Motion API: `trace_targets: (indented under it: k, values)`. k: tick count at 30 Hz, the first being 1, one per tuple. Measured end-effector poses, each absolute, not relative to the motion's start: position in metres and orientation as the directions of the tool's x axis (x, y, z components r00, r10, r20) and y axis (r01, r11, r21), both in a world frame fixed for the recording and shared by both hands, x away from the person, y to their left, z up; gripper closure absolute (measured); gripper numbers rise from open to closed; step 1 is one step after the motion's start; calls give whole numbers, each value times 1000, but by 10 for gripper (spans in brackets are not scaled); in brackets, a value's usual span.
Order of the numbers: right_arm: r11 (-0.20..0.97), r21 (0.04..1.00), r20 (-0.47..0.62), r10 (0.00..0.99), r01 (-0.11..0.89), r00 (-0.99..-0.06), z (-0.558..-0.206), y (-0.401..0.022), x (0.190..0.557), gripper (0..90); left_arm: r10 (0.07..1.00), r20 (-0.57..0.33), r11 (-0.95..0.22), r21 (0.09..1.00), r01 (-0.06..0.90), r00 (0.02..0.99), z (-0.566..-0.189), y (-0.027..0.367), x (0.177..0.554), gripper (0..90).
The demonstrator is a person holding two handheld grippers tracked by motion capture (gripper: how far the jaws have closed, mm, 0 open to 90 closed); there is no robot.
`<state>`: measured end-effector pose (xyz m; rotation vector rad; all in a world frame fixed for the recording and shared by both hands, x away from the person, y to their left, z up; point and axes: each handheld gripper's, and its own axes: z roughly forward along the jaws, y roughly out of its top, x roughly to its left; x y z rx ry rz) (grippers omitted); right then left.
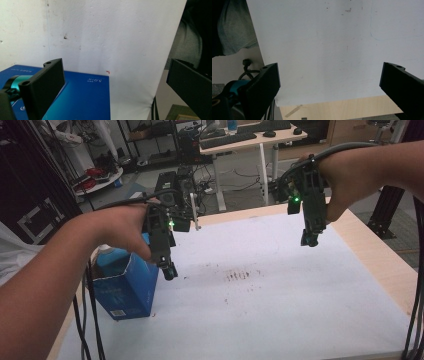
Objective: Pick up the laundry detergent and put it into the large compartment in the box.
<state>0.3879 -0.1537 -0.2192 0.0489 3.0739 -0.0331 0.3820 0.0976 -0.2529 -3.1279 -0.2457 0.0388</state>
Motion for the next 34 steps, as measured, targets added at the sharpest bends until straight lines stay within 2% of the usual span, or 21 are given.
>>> trace_targets:
  k: [7, 34]
  values:
    - [999, -23, -71, 35, 37, -997, -214, -153, 388, 21, 149, -37, -989, -4, 149, 988, -264, 95, 379, 17]
    - [999, -15, -81, 32, 34, -996, -212, -152, 385, 21, 152, -39, -988, 0, 152, 988, -263, 89, 377, 17]
